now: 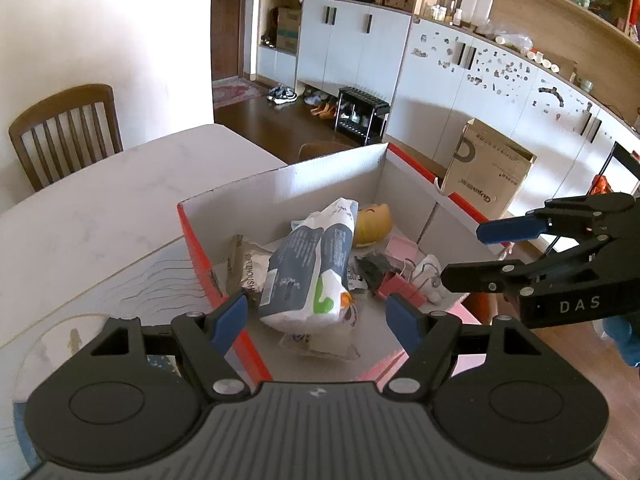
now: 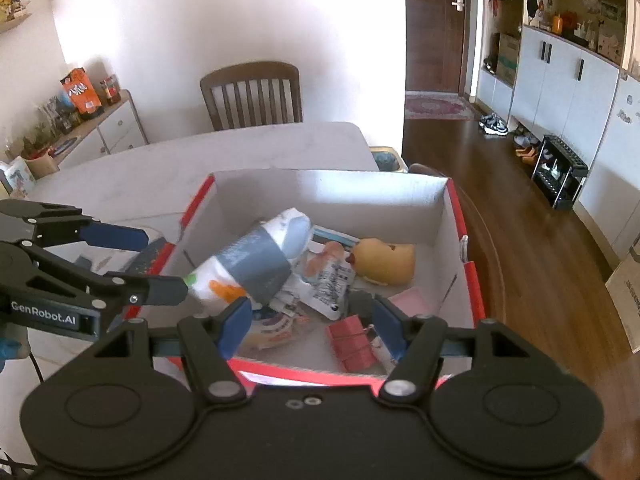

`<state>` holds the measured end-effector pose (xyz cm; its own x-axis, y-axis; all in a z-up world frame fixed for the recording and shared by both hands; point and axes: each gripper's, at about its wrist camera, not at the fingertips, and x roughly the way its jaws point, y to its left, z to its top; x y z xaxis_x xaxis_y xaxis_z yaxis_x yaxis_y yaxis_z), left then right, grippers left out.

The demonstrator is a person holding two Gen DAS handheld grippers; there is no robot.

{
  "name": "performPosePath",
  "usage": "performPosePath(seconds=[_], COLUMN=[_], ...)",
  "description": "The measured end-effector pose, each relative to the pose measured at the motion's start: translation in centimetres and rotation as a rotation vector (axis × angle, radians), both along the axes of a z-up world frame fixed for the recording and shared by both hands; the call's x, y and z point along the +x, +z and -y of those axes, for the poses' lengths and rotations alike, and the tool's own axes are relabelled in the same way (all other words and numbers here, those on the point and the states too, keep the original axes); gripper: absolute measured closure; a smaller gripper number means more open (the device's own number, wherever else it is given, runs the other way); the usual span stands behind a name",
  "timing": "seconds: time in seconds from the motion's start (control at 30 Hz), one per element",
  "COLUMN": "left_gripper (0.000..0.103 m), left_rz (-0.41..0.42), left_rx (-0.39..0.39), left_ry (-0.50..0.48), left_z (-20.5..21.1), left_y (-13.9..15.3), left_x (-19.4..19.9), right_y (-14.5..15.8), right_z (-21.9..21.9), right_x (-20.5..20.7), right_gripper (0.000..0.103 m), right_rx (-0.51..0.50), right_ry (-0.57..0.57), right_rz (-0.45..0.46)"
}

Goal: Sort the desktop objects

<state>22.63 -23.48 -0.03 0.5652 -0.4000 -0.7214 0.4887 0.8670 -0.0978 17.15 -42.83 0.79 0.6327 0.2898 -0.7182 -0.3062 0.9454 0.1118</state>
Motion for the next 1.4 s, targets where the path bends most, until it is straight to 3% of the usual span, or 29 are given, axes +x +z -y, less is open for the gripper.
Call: performPosePath(seconds=[0.3, 0.37, 0.53, 0.63, 1.4], left_gripper=[0.027, 0.019, 0.014, 0.002, 0.0], left_rz=[0.042, 0.052, 0.068, 0.066, 0.157], left_rx=[-0.002, 0.0, -0.008, -0.025, -0.048], left_ry=[0.012, 0.02, 0.024, 0.025, 0.028], left_z=[-1.9, -2.3, -3.3, -3.8, -5.3], left_y=[1.1, 1.3, 1.6, 1.7, 3.0], left_x=[-2.3, -2.6, -3.4, -3.9, -8.9], right_y=[1.1, 1.4, 1.8, 1.8, 2.2], right_z=[-1.1, -1.4, -2.1, -2.6, -4.2], right_x=[-2.6, -3.2, -4.3, -5.0, -11.2], right_gripper=[0.028, 0.027, 0.026, 0.025, 0.021], right_rx=[0.043, 0.052, 0.075, 0.066, 0.062], right_ry=[-0.013, -0.009, -0.019, -0.036, -0.184], right_rz=[0.056, 0.069, 0.092, 0.098, 0.204])
